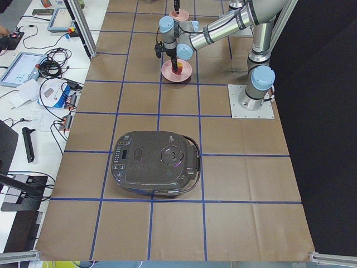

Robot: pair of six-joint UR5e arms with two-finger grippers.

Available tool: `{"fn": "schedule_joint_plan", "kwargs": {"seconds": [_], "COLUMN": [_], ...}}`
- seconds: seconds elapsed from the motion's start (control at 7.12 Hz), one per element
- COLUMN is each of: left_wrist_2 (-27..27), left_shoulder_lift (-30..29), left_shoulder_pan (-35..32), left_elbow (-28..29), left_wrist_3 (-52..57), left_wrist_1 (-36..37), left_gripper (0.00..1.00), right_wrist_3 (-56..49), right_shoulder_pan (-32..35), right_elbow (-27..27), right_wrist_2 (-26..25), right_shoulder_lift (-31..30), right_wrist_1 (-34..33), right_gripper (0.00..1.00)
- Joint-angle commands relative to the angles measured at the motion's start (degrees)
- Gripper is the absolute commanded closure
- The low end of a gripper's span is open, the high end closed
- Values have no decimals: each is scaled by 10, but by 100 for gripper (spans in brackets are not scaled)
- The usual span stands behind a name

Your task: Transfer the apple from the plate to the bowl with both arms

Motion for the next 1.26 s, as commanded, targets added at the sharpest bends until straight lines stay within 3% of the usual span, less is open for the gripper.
{"fn": "schedule_joint_plan", "kwargs": {"seconds": [0.0, 0.28, 0.42, 0.56, 0.7, 0.84, 0.98, 1.12], "left_wrist_2": [3, 3, 4, 3, 5, 5, 5, 5], "left_shoulder_lift": [-24, -26, -26, -26, -23, -16, -2, 22], "left_shoulder_pan": [-14, -13, -13, -13, -13, -13, -20, -24], "left_elbow": [-3, -6, -6, -6, -3, 3, 16, 39], "left_wrist_3": [-6, 0, 0, 3, 3, 2, -1, -4], "left_wrist_1": [28, 34, 34, 33, 32, 30, 21, -33], "left_gripper": [0, 0, 15, 49, 70, 79, 81, 84], "right_wrist_3": [4, 58, 76, 119, 155, 191, 220, 247], "right_shoulder_pan": [0, 9, 30, 59, 101, 151, 187, 206], "right_elbow": [-1, -36, -72, -82, -86, -84, -81, -81], "right_wrist_2": [28, 102, 129, 137, 176, 192, 197, 197], "right_shoulder_lift": [-2, -12, -11, -11, -9, 2, 22, 29], "right_wrist_1": [-1, 57, 96, 102, 95, 88, 58, 55], "right_gripper": [100, 100, 100, 100, 100, 100, 100, 98]}}
